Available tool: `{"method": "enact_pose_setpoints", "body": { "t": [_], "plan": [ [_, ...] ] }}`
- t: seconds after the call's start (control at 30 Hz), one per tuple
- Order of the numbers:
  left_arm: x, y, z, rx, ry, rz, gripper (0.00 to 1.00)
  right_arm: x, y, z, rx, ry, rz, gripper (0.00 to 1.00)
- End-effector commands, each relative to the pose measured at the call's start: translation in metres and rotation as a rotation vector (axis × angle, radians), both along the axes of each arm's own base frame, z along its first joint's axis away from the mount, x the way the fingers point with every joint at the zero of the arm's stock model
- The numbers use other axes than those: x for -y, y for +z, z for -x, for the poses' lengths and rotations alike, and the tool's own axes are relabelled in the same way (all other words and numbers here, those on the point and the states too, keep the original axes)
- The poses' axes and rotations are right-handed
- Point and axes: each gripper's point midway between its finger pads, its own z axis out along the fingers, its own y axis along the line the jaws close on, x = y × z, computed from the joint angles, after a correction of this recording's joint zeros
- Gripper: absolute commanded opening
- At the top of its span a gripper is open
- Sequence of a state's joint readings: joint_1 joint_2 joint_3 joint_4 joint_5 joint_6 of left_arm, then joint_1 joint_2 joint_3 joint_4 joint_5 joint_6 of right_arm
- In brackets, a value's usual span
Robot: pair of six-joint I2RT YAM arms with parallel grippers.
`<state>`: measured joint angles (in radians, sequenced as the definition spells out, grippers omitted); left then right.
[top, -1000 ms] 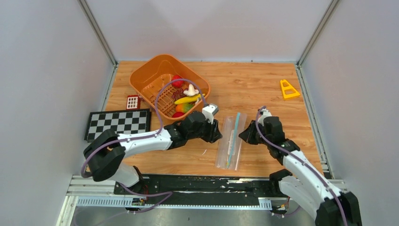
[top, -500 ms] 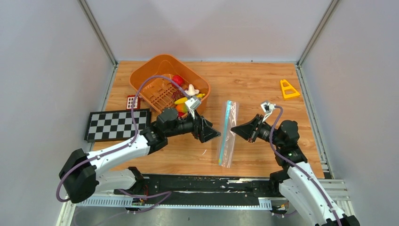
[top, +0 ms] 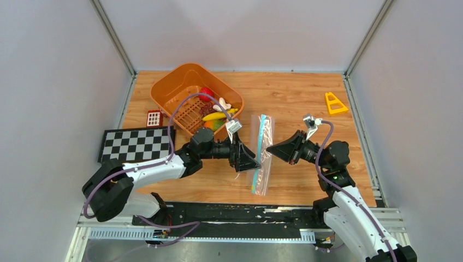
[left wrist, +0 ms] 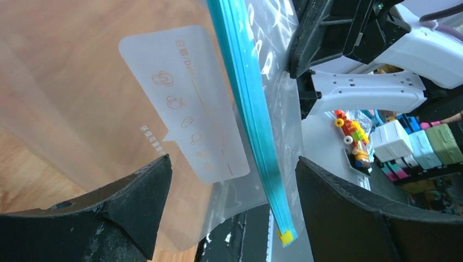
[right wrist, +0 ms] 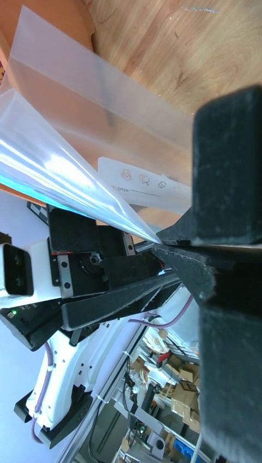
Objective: Place the food in the zip-top bag and seal the zipper
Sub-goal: Open the zipper of the food storage bag.
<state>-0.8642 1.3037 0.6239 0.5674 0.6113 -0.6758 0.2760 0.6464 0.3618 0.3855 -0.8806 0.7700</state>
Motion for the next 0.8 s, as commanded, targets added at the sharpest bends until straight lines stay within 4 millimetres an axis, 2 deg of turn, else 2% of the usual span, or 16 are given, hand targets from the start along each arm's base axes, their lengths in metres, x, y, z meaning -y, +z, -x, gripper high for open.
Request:
{"method": "enact_pose_setpoints", "body": {
  "t": [0.0,0.07,0.1,0.3,0.37,0.4,0.43,0.47,0.53,0.57,0.63,0.77],
  "plan": [
    [0.012,0.02,0.016,0.047,-0.091,0.083,0.89,0.002,0.012,-0.002,0.04,-0.019,-0.044,0.0],
    [0.016,0.017,0.022,0.043,-0.122,0.083,0.82,0.002,0.012,-0.004,0.036,-0.031,-0.051,0.0],
    [0.018,0.019,0.026,0.041,-0.138,0.095,0.76,0.003,0.01,-0.005,0.032,-0.038,-0.05,0.0],
    [0.013,0.026,0.033,0.025,-0.133,0.135,0.33,0.008,-0.007,-0.017,-0.016,-0.118,-0.024,0.0],
    [0.013,0.026,0.03,0.044,-0.114,0.11,0.15,0.01,-0.015,-0.022,-0.039,-0.146,-0.011,0.0],
    [0.013,0.024,0.025,0.059,-0.085,0.072,0.09,0.011,-0.019,-0.023,-0.05,-0.157,-0.002,0.02],
    [0.011,0.021,0.02,0.104,-0.049,0.017,0.06,0.012,-0.022,-0.024,-0.055,-0.167,0.011,0.07],
    [0.007,0.006,0.015,0.117,-0.005,-0.092,0.05,0.013,-0.024,-0.025,-0.065,-0.18,0.024,0.15],
    [0.002,0.006,-0.002,0.197,0.095,-0.214,0.01,0.018,-0.03,-0.028,-0.102,-0.219,0.074,0.34],
    [-0.002,0.005,-0.008,0.214,0.129,-0.258,0.0,0.022,-0.03,-0.029,-0.106,-0.243,0.1,0.4],
    [-0.01,0.003,-0.019,0.233,0.199,-0.333,0.0,0.03,-0.029,-0.032,-0.118,-0.306,0.145,0.48],
    [-0.02,-0.003,-0.028,0.294,0.28,-0.478,0.0,0.043,-0.011,-0.031,-0.098,-0.376,0.19,0.55]
  ]
}}
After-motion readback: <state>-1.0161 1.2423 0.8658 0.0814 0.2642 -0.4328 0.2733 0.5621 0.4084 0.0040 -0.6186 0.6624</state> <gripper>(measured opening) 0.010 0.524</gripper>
